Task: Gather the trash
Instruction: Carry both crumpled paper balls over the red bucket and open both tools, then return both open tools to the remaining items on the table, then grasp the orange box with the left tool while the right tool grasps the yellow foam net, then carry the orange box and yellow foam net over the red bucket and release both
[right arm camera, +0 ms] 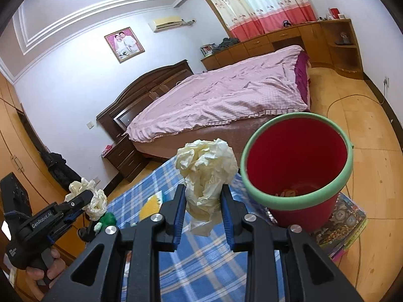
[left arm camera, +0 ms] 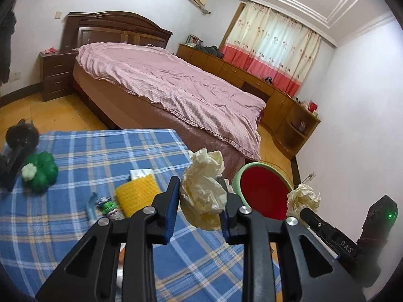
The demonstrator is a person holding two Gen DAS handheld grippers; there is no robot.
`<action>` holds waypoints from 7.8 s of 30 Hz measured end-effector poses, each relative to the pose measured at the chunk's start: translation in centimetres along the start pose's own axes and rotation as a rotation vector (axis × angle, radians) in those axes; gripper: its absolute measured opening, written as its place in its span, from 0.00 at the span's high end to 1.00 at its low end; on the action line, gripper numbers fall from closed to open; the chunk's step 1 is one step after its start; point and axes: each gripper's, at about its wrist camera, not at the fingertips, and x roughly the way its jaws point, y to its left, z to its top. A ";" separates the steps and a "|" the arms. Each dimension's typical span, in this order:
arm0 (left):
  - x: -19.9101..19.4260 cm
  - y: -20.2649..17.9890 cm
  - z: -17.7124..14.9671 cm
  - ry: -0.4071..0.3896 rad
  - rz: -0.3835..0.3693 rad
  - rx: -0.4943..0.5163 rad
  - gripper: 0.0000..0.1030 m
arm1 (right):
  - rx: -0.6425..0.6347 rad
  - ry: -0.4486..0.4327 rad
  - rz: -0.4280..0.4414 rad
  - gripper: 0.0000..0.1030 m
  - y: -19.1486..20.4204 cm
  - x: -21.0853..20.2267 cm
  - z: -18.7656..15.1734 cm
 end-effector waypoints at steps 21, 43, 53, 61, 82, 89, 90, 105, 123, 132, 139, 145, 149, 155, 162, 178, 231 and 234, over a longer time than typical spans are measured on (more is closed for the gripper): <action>14.6 -12.7 -2.7 0.213 -0.073 0.193 0.73 | 0.121 -0.004 -0.112 0.71 -12.3 3.1 3.3; 20.2 -14.1 -4.9 0.302 0.032 0.233 0.54 | 0.217 0.057 -0.121 0.49 -17.3 6.5 3.0; 17.3 -13.0 -4.2 0.277 0.068 0.220 0.54 | 0.207 0.052 -0.108 0.43 -16.5 5.7 2.8; 13.3 -11.0 -3.2 0.230 0.118 0.191 0.54 | 0.180 0.065 -0.086 0.40 -14.7 5.1 2.4; 4.7 -3.3 -3.7 0.167 0.232 0.125 0.54 | 0.109 0.135 -0.014 0.23 -6.1 3.6 -1.1; 2.6 0.5 -3.9 0.162 0.270 0.077 0.50 | 0.061 0.167 0.002 0.18 -2.6 3.9 -2.4; 2.4 1.0 -3.9 0.163 0.278 0.072 0.49 | 0.054 0.171 0.001 0.18 -2.2 4.0 -2.5; 2.0 7.7 -4.9 0.211 0.337 -0.021 0.41 | -0.002 0.242 -0.032 0.11 1.2 5.6 -4.9; 5.1 8.6 -7.6 0.281 0.300 -0.028 0.44 | -0.043 0.325 -0.038 0.08 2.3 8.2 -6.2; 2.9 8.9 -6.1 0.186 0.302 -0.023 0.45 | -0.092 0.365 -0.012 0.08 4.5 10.2 -6.3; 0.3 11.8 -3.7 0.093 0.358 -0.082 0.45 | -0.166 0.369 0.003 0.08 8.1 11.9 -6.3; -0.9 15.0 -3.0 0.031 0.418 -0.139 0.45 | -0.207 0.354 0.017 0.11 10.6 14.1 -6.1; -1.0 17.1 -3.3 0.027 0.432 -0.189 0.45 | -0.222 0.352 0.014 0.20 11.6 16.4 -5.8; -0.9 18.5 -3.9 0.034 0.434 -0.218 0.45 | -0.267 0.386 0.027 0.40 12.5 19.8 -6.4; -0.9 18.9 -4.2 0.044 0.434 -0.230 0.45 | -0.324 0.411 0.060 0.82 13.6 21.4 -7.6; -1.8 14.6 -3.7 0.035 0.343 -0.162 0.45 | -0.293 0.321 0.144 0.88 13.5 14.4 -5.9; 19.3 -15.2 -5.0 0.302 -0.110 0.274 0.45 | 0.190 -0.032 -0.219 0.86 -16.0 4.1 3.5; 19.5 -15.6 -5.4 0.293 -0.097 0.293 0.45 | 0.206 -0.026 -0.221 0.85 -16.6 4.4 3.3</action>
